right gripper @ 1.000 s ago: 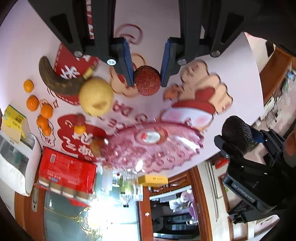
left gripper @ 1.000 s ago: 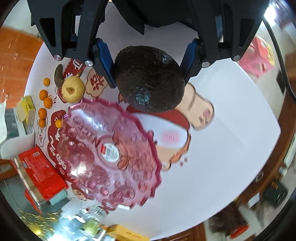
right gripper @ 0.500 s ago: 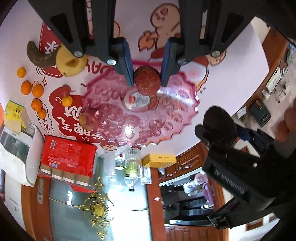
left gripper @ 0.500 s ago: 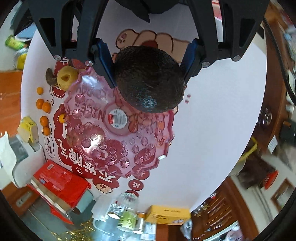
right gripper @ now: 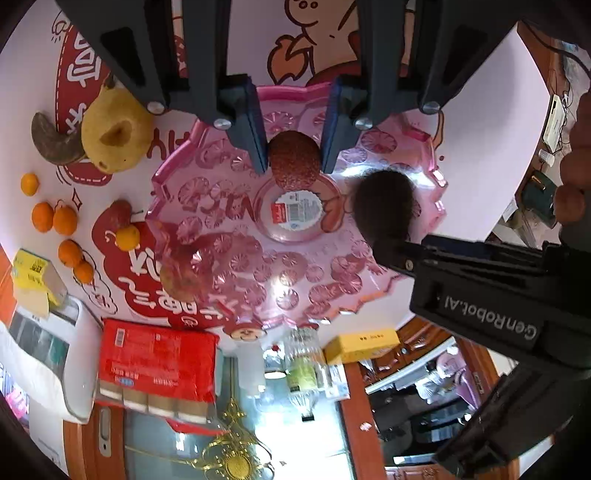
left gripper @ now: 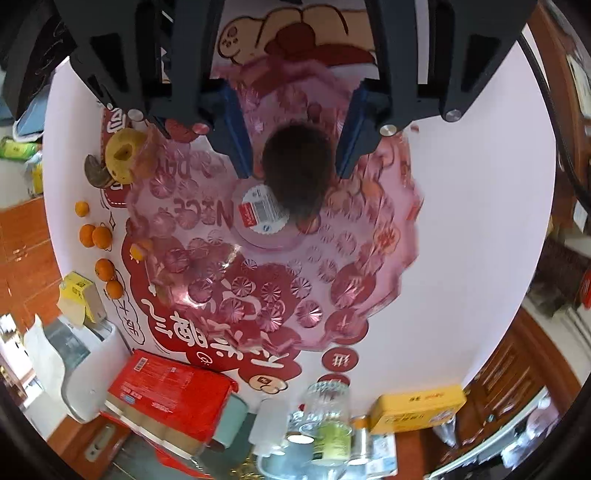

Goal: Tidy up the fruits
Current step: 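Carry avocado and lychee into the pink glass bowl and open both tools, then move the left tool toward the yellow pear while the right tool approaches the brown banana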

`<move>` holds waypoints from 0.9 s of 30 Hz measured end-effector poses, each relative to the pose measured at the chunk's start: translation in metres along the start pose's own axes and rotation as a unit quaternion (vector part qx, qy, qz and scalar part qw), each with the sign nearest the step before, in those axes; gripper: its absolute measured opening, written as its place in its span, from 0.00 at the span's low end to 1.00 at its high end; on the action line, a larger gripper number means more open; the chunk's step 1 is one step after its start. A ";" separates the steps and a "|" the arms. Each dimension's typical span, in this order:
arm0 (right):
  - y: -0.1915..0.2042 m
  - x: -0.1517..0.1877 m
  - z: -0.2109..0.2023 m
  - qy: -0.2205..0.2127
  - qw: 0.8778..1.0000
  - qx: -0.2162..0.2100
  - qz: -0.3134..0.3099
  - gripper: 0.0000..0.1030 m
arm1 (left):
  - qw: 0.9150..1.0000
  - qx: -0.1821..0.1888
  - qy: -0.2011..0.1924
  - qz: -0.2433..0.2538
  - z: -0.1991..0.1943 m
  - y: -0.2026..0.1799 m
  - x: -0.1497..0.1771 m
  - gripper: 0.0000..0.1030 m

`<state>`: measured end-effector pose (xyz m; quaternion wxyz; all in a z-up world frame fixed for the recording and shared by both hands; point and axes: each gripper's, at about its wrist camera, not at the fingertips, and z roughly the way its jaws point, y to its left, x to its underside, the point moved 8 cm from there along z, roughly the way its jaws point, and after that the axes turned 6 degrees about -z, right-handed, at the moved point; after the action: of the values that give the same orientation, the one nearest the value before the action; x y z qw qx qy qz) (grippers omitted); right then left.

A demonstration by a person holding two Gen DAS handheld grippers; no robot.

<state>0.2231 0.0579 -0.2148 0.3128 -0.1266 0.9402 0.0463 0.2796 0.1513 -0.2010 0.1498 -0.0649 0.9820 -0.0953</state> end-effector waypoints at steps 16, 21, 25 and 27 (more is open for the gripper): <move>-0.001 -0.002 -0.002 0.002 1.000 0.009 0.023 0.48 | 0.999 -0.004 0.032 0.008 0.010 0.013 0.019 0.45; -0.007 0.001 -0.015 -0.005 0.999 0.019 0.041 0.50 | 1.000 0.004 0.025 0.014 0.000 0.011 0.032 0.53; -0.016 0.008 -0.030 -0.010 0.998 0.023 0.059 0.50 | 0.999 0.010 0.016 0.031 -0.011 0.004 0.042 0.58; -0.022 0.013 -0.037 -0.011 0.997 0.029 0.066 0.51 | 0.999 0.015 0.013 0.040 -0.016 -0.001 0.049 0.62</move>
<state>0.1975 0.0283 -0.1936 0.3229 -0.0546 0.9440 0.0407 0.2281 0.1451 -0.1999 0.1412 -0.0222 0.9842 -0.1047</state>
